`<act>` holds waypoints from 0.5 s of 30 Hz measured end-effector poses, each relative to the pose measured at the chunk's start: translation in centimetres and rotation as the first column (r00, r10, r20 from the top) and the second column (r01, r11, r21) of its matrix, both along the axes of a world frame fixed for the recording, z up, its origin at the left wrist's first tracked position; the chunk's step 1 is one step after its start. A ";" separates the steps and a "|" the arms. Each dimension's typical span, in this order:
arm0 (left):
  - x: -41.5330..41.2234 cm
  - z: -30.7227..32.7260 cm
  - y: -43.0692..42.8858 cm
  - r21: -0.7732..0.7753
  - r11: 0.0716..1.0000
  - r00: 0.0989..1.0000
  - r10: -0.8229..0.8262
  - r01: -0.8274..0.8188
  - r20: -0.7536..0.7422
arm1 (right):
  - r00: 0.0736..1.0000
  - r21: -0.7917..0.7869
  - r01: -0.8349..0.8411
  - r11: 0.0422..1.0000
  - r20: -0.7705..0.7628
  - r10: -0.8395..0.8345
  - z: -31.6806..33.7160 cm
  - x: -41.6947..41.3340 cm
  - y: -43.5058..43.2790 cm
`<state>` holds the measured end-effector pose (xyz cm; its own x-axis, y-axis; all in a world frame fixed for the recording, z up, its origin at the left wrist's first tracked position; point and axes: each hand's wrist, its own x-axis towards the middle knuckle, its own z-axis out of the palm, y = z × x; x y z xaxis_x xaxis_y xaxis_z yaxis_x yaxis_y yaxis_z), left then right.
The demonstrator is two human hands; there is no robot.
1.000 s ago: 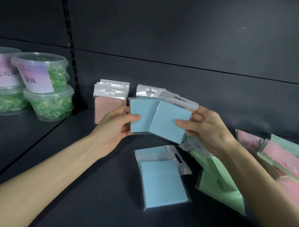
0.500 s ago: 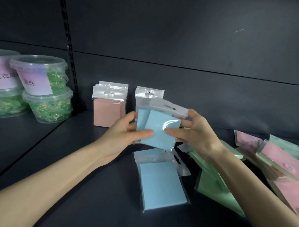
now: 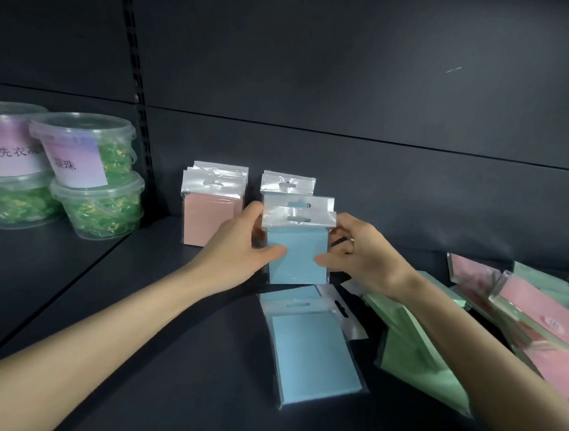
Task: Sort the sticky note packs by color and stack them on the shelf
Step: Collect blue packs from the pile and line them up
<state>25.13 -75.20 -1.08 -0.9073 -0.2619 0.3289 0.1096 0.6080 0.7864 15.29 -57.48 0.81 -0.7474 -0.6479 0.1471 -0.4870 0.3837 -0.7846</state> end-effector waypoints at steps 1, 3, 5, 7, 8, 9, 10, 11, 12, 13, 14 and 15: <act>-0.3 0.4 -0.4 -0.050 0.998 1.000 0.023 -0.022 0.019 | 1.000 0.013 0.007 1.000 -0.019 -0.007 0.2 -0.2 -0.2; -0.8 1.4 -1.0 -0.131 0.991 0.997 0.050 -0.042 0.054 | 0.998 0.037 0.024 0.999 -0.053 -0.022 0.4 -0.7 -0.7; -1.5 2.4 -1.5 -0.245 0.968 0.994 0.082 -0.062 0.071 | 0.997 0.048 0.040 0.998 -0.062 -0.037 0.6 -1.4 -1.4; -2.2 3.7 -1.8 -0.414 0.905 0.986 0.143 -0.096 0.084 | 0.996 0.050 0.062 0.997 -0.068 -0.059 0.8 -2.3 -2.3; -2.5 4.4 -2.0 -0.485 0.868 0.983 0.164 -0.107 0.078 | 0.996 0.045 0.071 0.996 -0.059 -0.068 0.9 -2.7 -2.8; -3.0 5.0 -2.2 -0.544 0.833 0.982 0.172 -0.105 0.072 | 0.996 0.033 0.078 0.996 -0.038 -0.077 1.0 -3.2 -3.2; -3.4 5.6 -2.3 -0.602 0.792 0.982 0.174 -0.099 0.068 | 0.996 0.019 0.086 0.996 -0.016 -0.085 0.9 -3.5 -3.7; -4.0 6.0 -2.5 -0.661 0.745 0.982 0.179 -0.090 0.068 | 0.996 0.013 0.092 0.996 -0.007 -0.092 0.8 -3.9 -4.2; -4.5 6.2 -2.8 -0.714 0.695 0.980 0.185 -0.080 0.070 | 0.995 0.022 0.101 0.995 -0.017 -0.101 0.6 -4.3 -4.7; -5.0 6.3 -3.0 -0.751 0.657 0.979 0.189 -0.067 0.078 | 0.993 0.040 0.112 0.993 -0.037 -0.110 0.3 -4.6 -5.1; -5.5 6.3 -3.2 -0.771 0.634 0.978 0.188 -0.053 0.087 | 0.991 0.060 0.127 0.990 -0.056 -0.124 0.0 -4.8 -5.4; -5.9 6.2 -3.3 -0.783 0.620 0.978 0.186 -0.043 0.093 | 0.988 0.073 0.144 0.987 -0.071 -0.139 -0.3 -4.9 -5.7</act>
<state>19.24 -78.55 5.15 -0.9430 -0.0806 0.3229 -0.0792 0.9967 0.0176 10.36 -63.21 0.56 -0.8230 -0.5473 0.1521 -0.4724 0.5109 -0.7182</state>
